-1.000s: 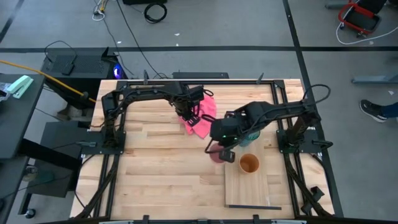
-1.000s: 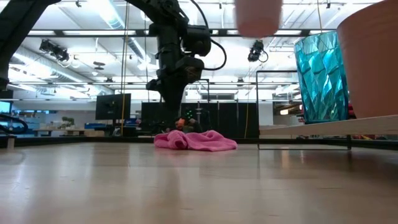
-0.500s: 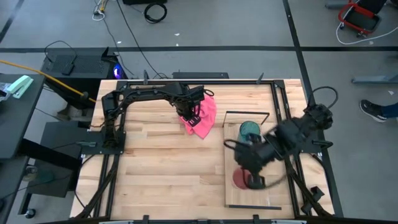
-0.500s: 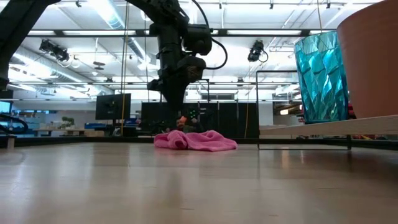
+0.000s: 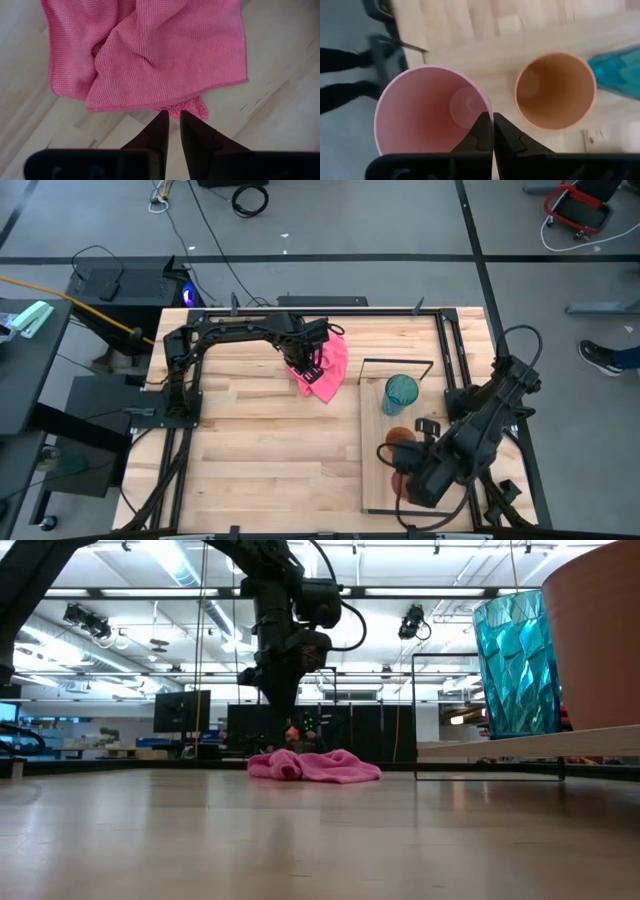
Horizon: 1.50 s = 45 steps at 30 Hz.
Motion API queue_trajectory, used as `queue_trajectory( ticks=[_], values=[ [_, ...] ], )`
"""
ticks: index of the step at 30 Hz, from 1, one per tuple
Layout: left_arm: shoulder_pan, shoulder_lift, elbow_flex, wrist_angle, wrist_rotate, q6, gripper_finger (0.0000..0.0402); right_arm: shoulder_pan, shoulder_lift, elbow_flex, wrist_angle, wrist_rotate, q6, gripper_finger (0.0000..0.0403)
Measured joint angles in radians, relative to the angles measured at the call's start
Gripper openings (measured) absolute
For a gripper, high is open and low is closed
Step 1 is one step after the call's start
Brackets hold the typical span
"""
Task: Stack small to large cups/mugs on shelf
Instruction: Put the pink cup on the shelf
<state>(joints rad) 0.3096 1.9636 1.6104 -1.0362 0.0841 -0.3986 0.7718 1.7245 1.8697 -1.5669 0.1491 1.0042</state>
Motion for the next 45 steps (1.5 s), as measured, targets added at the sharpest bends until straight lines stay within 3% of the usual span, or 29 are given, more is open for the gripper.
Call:
queue_trajectory(
  ticks=[20,45],
  values=[
    [-0.006,0.000,0.000,0.000,0.001,-0.002,0.0052,0.045,-0.203,-0.471,0.423,0.021,0.208,0.0002],
    [-0.006,0.000,0.000,0.000,0.001,-0.009,0.0061,0.063,-0.200,-0.617,0.560,0.010,0.234,0.0002]
  ],
)
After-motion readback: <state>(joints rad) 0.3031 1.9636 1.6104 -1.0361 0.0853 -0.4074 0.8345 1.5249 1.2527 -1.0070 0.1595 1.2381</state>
